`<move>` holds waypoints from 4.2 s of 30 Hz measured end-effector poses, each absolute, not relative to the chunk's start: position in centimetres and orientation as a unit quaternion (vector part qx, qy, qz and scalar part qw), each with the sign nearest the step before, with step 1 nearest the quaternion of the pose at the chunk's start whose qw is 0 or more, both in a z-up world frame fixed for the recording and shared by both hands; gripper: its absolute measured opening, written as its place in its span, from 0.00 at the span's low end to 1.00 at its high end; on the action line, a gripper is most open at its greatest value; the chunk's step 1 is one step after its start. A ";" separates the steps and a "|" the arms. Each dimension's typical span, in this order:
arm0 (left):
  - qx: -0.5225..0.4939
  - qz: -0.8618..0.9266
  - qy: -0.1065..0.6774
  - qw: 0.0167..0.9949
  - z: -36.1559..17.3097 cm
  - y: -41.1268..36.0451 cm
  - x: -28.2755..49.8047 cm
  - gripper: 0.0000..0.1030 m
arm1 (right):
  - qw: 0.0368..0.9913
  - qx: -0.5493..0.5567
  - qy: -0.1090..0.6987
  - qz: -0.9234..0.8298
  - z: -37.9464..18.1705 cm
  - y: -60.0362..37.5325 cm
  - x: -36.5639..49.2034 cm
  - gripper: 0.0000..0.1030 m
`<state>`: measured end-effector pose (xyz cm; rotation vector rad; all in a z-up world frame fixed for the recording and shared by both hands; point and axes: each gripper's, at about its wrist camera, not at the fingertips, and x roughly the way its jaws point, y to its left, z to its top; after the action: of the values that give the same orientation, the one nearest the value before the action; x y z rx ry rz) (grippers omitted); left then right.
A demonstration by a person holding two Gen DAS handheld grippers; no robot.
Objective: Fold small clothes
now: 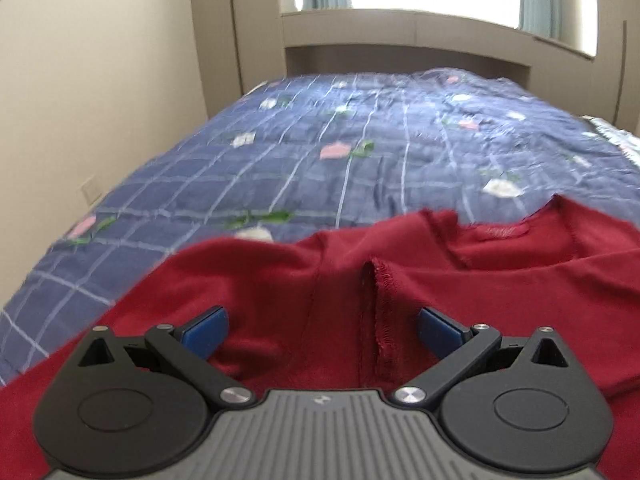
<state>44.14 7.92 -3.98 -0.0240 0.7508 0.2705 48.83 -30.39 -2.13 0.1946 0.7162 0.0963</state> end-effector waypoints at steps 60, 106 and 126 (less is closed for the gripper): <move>-0.025 0.149 0.321 0.935 -6.3 7.7 42.8 1.00 | 0.958 -0.137 0.250 0.040 -1.8 -29.1 39.2 0.99; -0.337 0.404 0.260 0.809 -2.1 30.2 17.1 0.77 | 0.923 -0.077 0.334 0.176 -3.7 -11.5 25.2 0.99; -0.254 0.340 0.097 0.900 9.9 30.7 24.3 0.05 | 0.925 -0.021 0.332 0.184 -3.2 -14.4 26.6 0.99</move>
<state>24.29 30.71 9.92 -0.5266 0.2017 0.7043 26.63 -14.35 -3.17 -0.0438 0.6803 0.3776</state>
